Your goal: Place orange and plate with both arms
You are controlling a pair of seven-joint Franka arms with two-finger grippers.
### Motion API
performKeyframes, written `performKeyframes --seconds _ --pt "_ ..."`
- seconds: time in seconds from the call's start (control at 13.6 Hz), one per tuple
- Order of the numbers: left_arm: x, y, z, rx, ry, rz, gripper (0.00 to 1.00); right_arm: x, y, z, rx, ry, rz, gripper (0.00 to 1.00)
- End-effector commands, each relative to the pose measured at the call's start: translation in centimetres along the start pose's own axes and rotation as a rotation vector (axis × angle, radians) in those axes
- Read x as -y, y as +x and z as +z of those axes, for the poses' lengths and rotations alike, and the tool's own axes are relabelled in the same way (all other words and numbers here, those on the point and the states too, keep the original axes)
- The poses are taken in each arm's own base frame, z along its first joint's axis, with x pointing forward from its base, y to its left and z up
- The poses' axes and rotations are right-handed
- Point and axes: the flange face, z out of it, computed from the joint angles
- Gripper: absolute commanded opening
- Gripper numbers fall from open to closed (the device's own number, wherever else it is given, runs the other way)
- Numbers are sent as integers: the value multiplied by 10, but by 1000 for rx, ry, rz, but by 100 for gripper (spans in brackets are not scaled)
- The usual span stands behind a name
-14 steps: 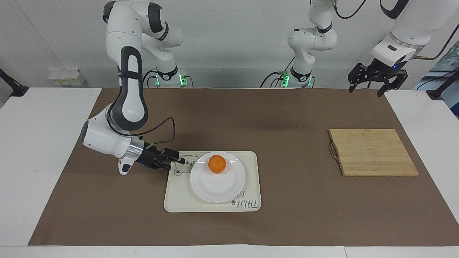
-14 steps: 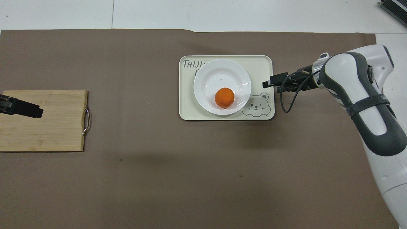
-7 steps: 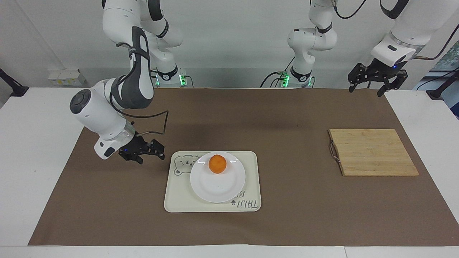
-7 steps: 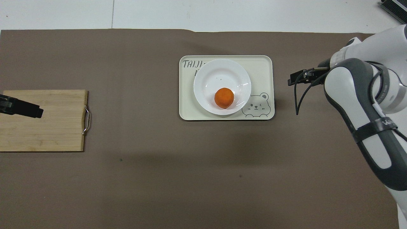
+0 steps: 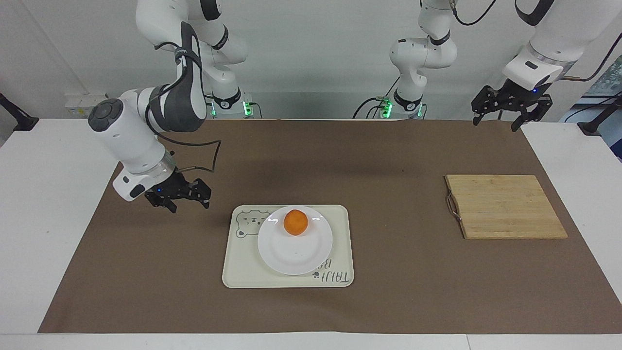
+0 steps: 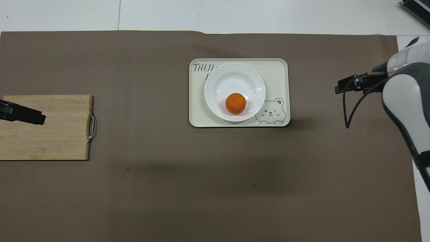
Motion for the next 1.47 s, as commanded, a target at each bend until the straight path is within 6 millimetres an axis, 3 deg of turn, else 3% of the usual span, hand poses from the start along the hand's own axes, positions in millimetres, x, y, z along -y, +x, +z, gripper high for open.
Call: performKeyframes --seconds 0.0,0.52,0.81,1.18,1.4 --pt "0 -8 -1 4 8 6 100 -11 -19 -42 -18 -51 33 100" --pt "0 -8 -1 4 8 7 100 -11 -70 -119 -24 -114 85 100" --pt "0 -8 -1 4 8 9 100 -8 -90 -138 -1 -139 80 100" --pt "3 -8 -2 5 8 3 100 -7 -125 -177 7 -157 80 100" --pt "3 -8 -1 6 7 3 100 1 -128 -180 21 -177 68 100"
